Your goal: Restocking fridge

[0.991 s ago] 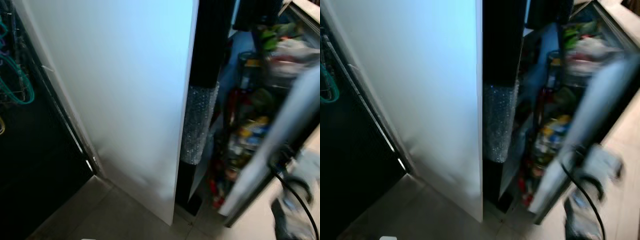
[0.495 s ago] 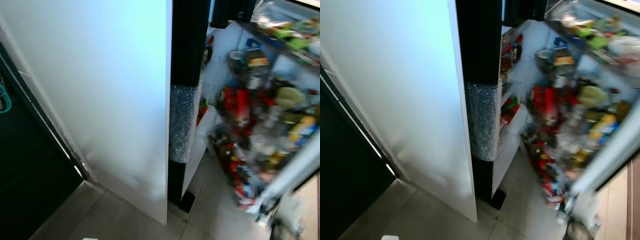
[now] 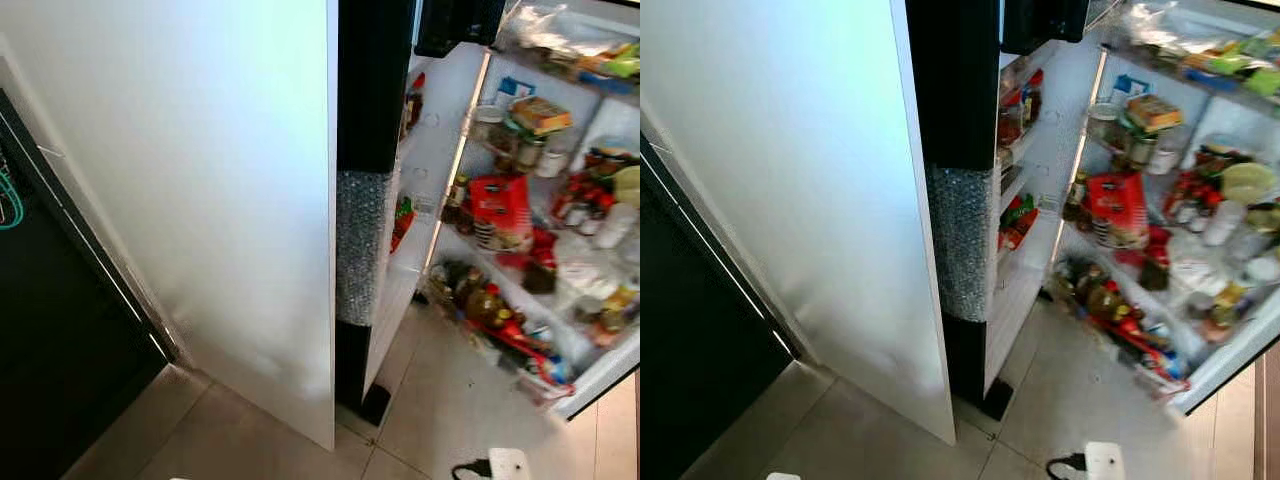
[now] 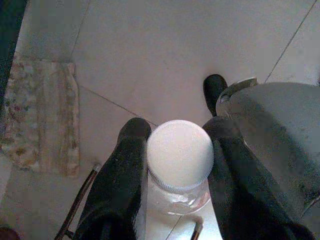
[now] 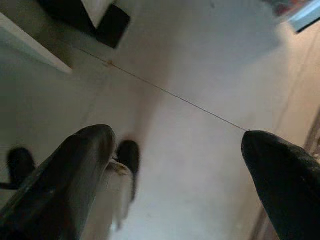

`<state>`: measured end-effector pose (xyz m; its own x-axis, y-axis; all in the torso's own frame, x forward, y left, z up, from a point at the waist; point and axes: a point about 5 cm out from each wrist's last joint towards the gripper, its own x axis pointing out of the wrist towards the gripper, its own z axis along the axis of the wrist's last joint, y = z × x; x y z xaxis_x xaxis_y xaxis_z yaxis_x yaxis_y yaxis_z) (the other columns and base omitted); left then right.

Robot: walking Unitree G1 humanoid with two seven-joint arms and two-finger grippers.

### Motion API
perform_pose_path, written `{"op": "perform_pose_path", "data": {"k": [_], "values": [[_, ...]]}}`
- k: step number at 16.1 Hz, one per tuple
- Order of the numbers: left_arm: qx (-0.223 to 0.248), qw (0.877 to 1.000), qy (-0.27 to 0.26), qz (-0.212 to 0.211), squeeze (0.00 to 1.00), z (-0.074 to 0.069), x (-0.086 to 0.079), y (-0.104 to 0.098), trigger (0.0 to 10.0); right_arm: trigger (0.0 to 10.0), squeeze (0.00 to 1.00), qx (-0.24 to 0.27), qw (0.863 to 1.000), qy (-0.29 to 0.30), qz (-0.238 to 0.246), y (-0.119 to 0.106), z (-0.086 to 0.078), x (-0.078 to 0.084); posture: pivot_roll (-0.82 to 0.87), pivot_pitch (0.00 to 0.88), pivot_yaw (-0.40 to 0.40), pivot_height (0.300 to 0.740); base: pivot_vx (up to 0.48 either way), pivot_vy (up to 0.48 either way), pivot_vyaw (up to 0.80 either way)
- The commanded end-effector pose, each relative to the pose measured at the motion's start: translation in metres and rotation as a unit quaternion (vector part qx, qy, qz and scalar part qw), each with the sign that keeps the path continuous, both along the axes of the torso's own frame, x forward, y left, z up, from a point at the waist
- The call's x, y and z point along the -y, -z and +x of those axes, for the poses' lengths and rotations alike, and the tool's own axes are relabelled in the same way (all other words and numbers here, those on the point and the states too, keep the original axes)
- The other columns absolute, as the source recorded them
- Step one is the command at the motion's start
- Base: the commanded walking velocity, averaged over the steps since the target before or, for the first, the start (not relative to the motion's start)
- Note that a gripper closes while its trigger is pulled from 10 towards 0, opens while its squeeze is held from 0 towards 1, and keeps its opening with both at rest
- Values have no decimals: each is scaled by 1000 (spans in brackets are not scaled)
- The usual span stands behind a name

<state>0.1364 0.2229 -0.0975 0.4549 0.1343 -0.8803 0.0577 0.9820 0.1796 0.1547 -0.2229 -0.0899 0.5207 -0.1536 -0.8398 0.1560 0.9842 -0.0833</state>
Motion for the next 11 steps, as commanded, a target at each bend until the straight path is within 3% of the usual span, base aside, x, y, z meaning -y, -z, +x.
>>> {"op": "perform_pose_path", "data": {"k": [1, 4, 5, 7, 11], "values": [[-15, 1000, 7, 4, 0, -7, -3, 2, 10000, 10000, 0, -8, 1000, 14, 12, 3, -5, -6, -43, 0, 31, 740, 0, 0, 0], [-14, 1000, 5, 0, 0, -6, -2, 2, 10000, 10000, 0, -20, 1000, -10, 11, 6, -11, -10, -33, 0, 19, 740, 0, -164, 0], [-11, 1000, 1, -3, 0, -6, -1, 2, 10000, 10000, 0, -19, 1000, -18, -1, 6, -12, -6, -35, 0, 17, 740, 0, -244, 800], [-11, 1000, -1, -4, 0, -6, -1, 2, 10000, 10000, 0, -21, 1000, 0, 12, 7, -15, -5, -38, 0, 14, 740, 0, -259, 616], [-10, 1000, -5, -7, 0, -4, 0, 2, 10000, 10000, 0, -16, 1000, 9, 22, 7, -14, -7, -41, 0, 13, 740, 0, -267, 0]]}}
